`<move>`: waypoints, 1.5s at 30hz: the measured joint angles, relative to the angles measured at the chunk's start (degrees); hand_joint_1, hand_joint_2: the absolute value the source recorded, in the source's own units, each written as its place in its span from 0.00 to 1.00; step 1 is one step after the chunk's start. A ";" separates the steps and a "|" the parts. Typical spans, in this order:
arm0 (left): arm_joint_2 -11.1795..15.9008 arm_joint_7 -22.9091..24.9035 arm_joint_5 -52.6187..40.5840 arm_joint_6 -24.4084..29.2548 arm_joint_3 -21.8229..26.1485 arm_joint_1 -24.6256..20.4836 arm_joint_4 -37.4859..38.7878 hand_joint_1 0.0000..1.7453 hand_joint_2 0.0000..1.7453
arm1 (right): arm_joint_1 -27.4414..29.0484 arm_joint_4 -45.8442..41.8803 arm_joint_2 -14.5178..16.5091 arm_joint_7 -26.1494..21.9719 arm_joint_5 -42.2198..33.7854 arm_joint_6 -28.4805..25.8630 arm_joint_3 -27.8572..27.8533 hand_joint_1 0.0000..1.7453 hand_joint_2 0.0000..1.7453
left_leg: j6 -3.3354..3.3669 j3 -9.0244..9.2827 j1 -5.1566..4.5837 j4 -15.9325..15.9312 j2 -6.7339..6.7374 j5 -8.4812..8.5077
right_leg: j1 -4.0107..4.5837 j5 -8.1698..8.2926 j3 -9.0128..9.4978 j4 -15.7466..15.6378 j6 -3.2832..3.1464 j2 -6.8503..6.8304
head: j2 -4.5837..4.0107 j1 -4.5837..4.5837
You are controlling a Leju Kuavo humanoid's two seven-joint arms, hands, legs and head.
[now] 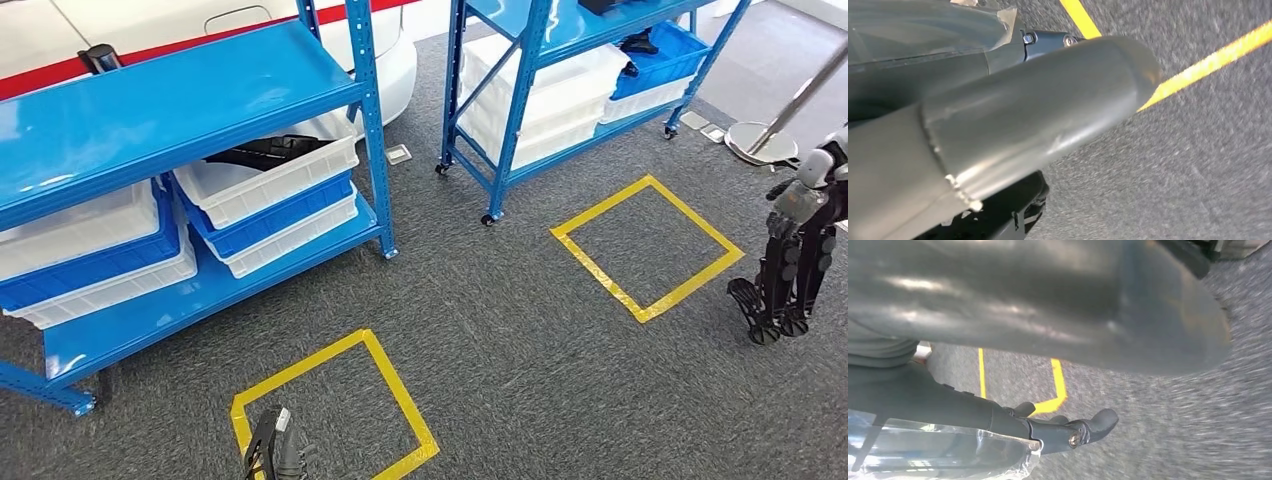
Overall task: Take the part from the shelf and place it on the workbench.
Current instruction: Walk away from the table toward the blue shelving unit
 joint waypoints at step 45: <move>-0.16 0.52 -0.24 0.11 -0.01 0.63 0.16 0.00 0.00 | 0.17 0.08 -0.15 0.20 0.99 -0.35 -0.80 0.00 0.00 | -1.24 -0.67 0.21 0.04 -9.00 0.82 | -0.74 2.50 -0.35 -2.23 -0.10 7.37 | 0.00 0.79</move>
